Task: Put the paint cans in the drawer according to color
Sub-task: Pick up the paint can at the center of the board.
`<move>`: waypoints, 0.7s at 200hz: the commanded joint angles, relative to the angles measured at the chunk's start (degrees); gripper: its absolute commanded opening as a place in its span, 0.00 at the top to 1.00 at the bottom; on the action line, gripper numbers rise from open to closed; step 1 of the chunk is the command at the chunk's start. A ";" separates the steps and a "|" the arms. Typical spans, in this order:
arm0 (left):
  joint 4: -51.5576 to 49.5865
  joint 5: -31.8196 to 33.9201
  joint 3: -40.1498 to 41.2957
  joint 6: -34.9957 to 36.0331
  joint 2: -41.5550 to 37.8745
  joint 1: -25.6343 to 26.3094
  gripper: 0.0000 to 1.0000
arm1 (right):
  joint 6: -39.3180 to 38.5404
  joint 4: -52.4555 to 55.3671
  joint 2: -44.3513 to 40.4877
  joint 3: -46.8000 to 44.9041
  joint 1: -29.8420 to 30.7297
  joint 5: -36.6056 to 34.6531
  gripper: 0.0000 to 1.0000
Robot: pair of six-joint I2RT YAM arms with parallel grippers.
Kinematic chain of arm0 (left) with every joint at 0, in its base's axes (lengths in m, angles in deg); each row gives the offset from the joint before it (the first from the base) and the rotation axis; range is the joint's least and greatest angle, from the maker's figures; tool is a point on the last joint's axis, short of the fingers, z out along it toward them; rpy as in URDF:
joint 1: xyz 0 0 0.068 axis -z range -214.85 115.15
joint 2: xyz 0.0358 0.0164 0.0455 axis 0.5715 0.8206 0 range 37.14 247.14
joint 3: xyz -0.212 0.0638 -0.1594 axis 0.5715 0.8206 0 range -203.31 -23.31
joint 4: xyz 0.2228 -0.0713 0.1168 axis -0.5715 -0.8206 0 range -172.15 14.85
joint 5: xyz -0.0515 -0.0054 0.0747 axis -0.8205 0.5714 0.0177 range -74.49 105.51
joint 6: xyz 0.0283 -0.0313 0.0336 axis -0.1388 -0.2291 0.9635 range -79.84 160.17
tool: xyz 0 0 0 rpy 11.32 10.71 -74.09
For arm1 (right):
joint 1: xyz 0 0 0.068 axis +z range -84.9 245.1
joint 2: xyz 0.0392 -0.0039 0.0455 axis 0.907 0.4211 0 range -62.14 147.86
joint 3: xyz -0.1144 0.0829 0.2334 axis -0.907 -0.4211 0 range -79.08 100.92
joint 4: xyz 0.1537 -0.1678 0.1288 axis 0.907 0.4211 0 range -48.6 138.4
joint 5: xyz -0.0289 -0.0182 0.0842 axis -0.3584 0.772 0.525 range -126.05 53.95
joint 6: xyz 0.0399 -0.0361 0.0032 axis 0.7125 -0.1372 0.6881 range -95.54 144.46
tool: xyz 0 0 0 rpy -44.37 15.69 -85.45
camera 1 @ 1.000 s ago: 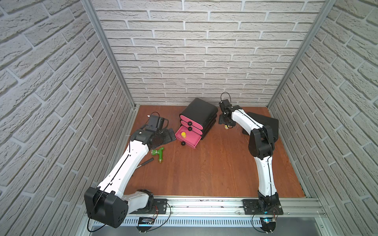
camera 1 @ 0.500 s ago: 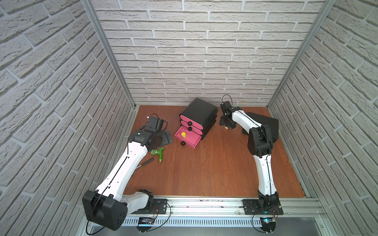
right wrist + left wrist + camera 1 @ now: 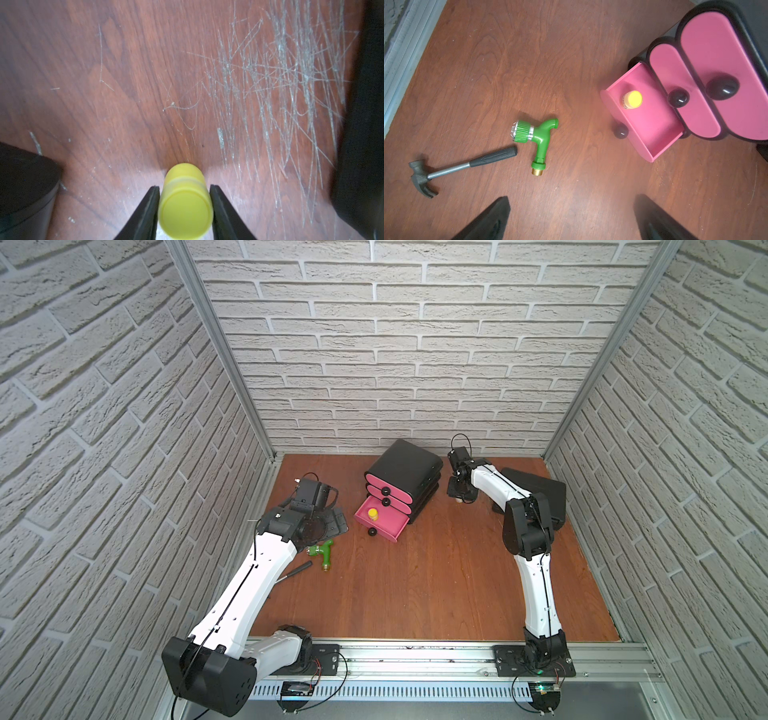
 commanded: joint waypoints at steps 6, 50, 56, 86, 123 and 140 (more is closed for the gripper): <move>-0.44 1.26 -0.28 -0.62 -0.87 -0.44 0.02 | -1.53 -1.55 -1.70 -1.92 -0.23 -0.81 0.60; 1.00 2.18 0.06 0.75 -0.44 -0.42 0.02 | -5.06 -1.56 -6.48 -7.03 -0.06 -0.60 0.65; 1.42 2.17 -0.09 1.28 -0.41 -0.49 0.01 | -5.68 -1.77 -7.91 -8.62 -0.06 -0.26 0.66; 2.84 1.60 -0.11 2.60 0.69 -1.16 0.02 | -8.66 -3.63 -15.99 -18.35 0.44 2.15 0.68; 3.92 -3.11 0.31 4.67 2.46 -4.06 0.02 | -9.62 -5.29 -28.64 -31.38 3.88 5.25 0.69; 4.57 -5.32 1.37 5.14 2.41 -5.43 0.02 | -11.06 -5.17 -33.45 -36.00 6.63 6.06 0.69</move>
